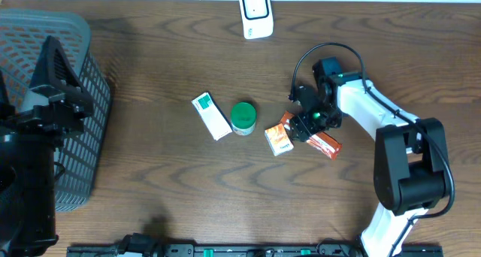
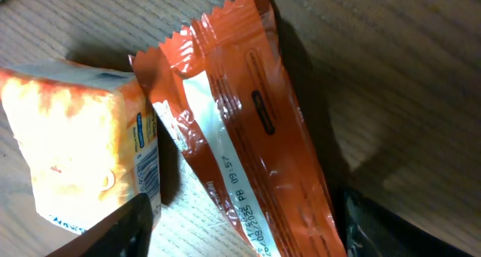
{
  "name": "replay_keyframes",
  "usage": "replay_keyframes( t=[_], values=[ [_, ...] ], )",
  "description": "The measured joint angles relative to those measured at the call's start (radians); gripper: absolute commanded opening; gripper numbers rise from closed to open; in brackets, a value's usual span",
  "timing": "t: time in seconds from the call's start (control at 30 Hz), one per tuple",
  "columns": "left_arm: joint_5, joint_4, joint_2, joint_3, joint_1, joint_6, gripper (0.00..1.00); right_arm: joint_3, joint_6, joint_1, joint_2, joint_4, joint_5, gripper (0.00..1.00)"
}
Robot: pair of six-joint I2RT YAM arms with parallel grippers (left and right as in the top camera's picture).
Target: Scan the item barcode
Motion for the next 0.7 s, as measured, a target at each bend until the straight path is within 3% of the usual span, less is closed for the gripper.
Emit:
replay_keyframes(
  t=[0.07,0.17,0.33,0.7],
  values=[
    [0.0,0.0,0.0,0.0,0.0,0.0,0.83,-0.006,-0.005,0.0,-0.002,0.009,0.0,0.56],
    [0.0,0.0,0.0,0.0,0.0,0.0,0.83,-0.013,-0.01,0.0,-0.002,0.014,-0.003,0.31],
    [0.0,0.0,0.0,0.0,0.0,0.0,0.83,-0.029,-0.012,0.0,0.001,-0.002,-0.019,0.01],
    [0.0,0.0,0.0,0.0,0.0,0.0,0.83,-0.018,0.11,0.0,0.007,-0.013,-0.058,0.01]
  ],
)
